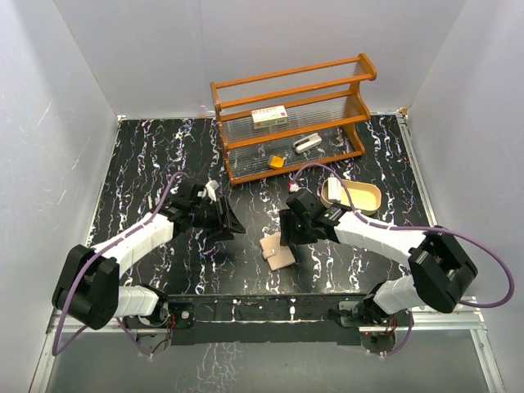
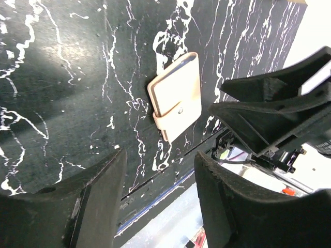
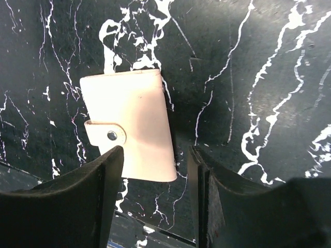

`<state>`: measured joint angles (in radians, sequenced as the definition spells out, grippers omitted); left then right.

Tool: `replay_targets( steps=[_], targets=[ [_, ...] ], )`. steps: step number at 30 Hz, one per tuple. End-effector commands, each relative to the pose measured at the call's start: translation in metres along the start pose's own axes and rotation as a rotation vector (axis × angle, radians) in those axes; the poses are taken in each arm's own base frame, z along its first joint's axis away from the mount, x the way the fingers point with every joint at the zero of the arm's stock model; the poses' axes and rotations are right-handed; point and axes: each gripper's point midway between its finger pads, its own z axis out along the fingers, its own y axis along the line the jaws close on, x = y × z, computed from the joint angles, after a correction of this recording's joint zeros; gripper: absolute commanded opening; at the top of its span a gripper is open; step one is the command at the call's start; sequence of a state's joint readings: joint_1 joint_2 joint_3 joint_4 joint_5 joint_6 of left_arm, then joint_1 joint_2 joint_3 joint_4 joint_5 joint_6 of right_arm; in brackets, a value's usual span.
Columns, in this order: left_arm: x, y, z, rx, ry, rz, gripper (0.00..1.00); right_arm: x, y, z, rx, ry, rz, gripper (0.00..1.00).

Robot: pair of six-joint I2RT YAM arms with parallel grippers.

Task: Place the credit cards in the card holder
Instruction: Adjust the card holder at the center of the board, then open the card holder at the center of the board.

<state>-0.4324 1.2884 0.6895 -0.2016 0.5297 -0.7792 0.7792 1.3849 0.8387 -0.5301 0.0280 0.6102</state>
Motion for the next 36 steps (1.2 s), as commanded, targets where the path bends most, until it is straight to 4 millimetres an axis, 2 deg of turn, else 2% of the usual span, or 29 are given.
replay_targets(
  steps=[1, 6, 11, 13, 16, 22, 26, 36],
  targets=[
    [0.011, -0.004, 0.008, -0.002, 0.034, -0.01, 0.52, -0.005, 0.019, 0.009, -0.146, -0.018, -0.006, 0.5],
    [0.021, -0.011, 0.016, 0.006, 0.047, -0.002, 0.51, 0.015, 0.019, 0.024, -0.209, 0.037, 0.009, 0.47],
    [0.027, -0.017, 0.022, -0.005, 0.075, 0.029, 0.49, 0.024, 0.019, 0.029, -0.231, 0.054, 0.032, 0.36],
    [0.029, -0.02, 0.025, -0.008, 0.084, 0.046, 0.49, 0.023, 0.023, 0.027, -0.252, 0.05, 0.039, 0.25],
    [0.03, -0.025, 0.03, -0.008, 0.096, 0.056, 0.48, 0.016, 0.03, 0.02, -0.271, 0.033, 0.062, 0.0],
    [0.033, -0.036, 0.031, 0.01, 0.1, 0.087, 0.49, -0.008, 0.059, -0.013, -0.398, -0.039, 0.122, 0.0],
    [0.035, -0.038, 0.033, 0.017, 0.113, 0.104, 0.54, -0.016, 0.068, -0.024, -0.426, -0.059, 0.158, 0.0],
    [0.04, -0.03, 0.049, 0.007, 0.157, 0.121, 0.54, -0.028, 0.089, -0.042, -0.475, -0.107, 0.144, 0.0]
  ],
)
